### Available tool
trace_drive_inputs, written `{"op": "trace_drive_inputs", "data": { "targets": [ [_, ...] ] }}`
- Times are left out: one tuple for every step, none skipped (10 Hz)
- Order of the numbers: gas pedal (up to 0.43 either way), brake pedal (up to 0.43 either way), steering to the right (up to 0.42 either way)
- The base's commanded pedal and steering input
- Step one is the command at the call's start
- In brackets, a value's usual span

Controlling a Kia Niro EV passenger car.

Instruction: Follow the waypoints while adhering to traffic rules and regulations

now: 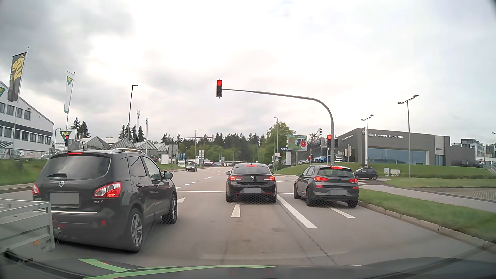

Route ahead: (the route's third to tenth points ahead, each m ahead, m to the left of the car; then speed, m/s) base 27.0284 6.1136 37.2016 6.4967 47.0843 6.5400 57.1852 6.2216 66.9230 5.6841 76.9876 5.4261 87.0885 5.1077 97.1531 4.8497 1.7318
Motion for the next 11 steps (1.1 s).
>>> {"op": "trace_drive_inputs", "data": {
  "targets": [
    [0.000, 0.000, 0.002],
    [0.000, 0.000, 0.001],
    [0.000, 0.000, 0.000],
    [0.000, 0.000, 0.000],
    [0.000, 0.000, -0.002],
    [0.000, 0.000, -0.004],
    [0.000, 0.000, -0.005],
    [0.000, 0.000, -0.006],
    [0.000, 0.000, -0.006],
    [0.000, 0.000, -0.006],
    [0.000, 0.000, -0.005]
  ]
}}
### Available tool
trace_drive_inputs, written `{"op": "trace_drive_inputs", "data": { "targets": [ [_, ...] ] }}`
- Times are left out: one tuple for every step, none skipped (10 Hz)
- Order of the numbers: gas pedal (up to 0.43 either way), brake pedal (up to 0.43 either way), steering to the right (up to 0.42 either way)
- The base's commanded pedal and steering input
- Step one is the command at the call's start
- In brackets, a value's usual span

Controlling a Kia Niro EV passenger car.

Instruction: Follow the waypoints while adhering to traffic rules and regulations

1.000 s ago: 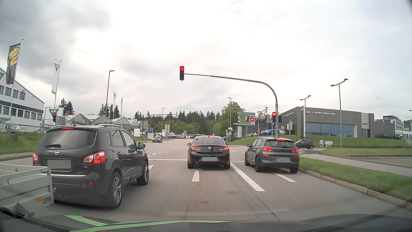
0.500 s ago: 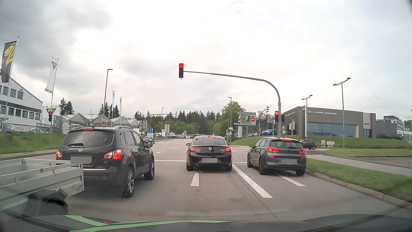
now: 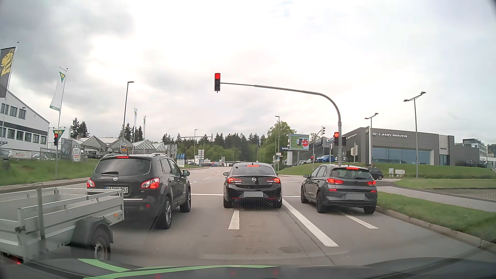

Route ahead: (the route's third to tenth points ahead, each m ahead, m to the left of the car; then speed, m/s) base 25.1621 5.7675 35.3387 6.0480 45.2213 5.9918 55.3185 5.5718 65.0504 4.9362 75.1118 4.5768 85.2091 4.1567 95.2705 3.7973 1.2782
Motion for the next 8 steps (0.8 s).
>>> {"op": "trace_drive_inputs", "data": {
  "targets": [
    [0.000, 0.000, -0.005],
    [0.000, 0.000, -0.005],
    [0.000, 0.000, -0.005],
    [0.000, 0.000, -0.006],
    [0.000, 0.000, -0.005],
    [0.000, 0.000, -0.005],
    [0.000, 0.000, -0.004],
    [0.000, 0.000, -0.004]
  ]
}}
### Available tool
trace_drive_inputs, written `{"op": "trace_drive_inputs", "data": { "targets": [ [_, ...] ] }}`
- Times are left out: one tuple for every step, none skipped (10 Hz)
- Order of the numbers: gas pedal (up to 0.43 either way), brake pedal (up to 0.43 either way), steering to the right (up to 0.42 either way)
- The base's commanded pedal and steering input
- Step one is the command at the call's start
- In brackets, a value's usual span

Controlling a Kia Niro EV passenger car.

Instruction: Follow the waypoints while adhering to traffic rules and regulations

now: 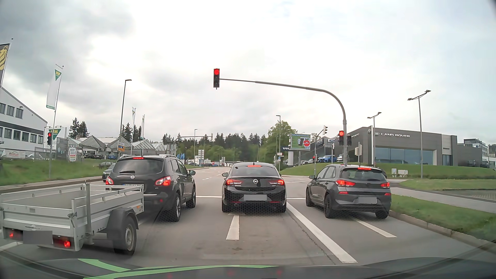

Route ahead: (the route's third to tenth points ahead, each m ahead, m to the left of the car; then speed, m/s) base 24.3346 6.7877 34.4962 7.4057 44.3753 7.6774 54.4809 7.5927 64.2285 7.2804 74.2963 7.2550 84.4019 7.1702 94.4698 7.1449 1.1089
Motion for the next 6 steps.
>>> {"op": "trace_drive_inputs", "data": {
  "targets": [
    [0.000, 0.000, -0.004],
    [0.000, 0.000, -0.003],
    [0.000, 0.000, -0.001],
    [0.000, 0.000, -0.001],
    [0.000, 0.000, -0.002],
    [0.000, 0.000, -0.001]
  ]
}}
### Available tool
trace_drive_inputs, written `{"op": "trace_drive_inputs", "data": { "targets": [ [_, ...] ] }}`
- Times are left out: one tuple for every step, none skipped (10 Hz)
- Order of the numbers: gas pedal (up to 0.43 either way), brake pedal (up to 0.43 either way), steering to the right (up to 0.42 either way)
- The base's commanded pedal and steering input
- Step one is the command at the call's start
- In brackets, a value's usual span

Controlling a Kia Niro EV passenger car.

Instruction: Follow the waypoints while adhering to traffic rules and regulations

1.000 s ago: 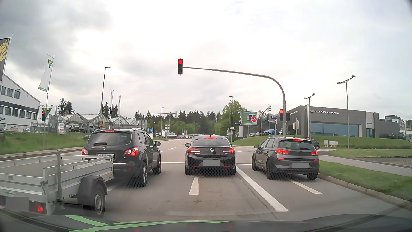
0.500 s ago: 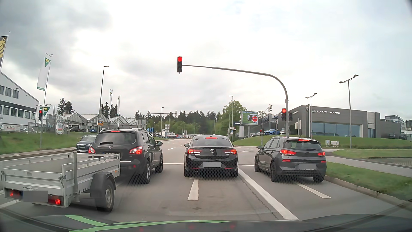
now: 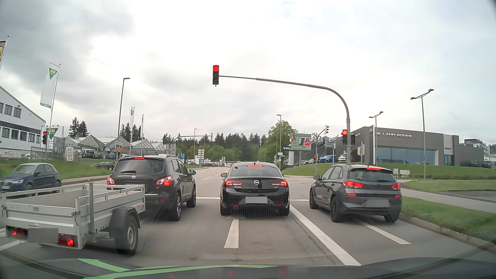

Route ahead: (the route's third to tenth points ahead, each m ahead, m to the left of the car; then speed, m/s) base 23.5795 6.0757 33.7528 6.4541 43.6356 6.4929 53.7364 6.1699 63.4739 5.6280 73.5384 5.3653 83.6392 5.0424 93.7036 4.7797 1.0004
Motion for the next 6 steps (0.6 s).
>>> {"op": "trace_drive_inputs", "data": {
  "targets": [
    [0.000, 0.000, -0.001],
    [0.000, 0.000, -0.002],
    [0.000, 0.000, -0.001],
    [0.000, 0.000, -0.001],
    [0.000, 0.000, -0.001],
    [0.000, 0.000, -0.001]
  ]
}}
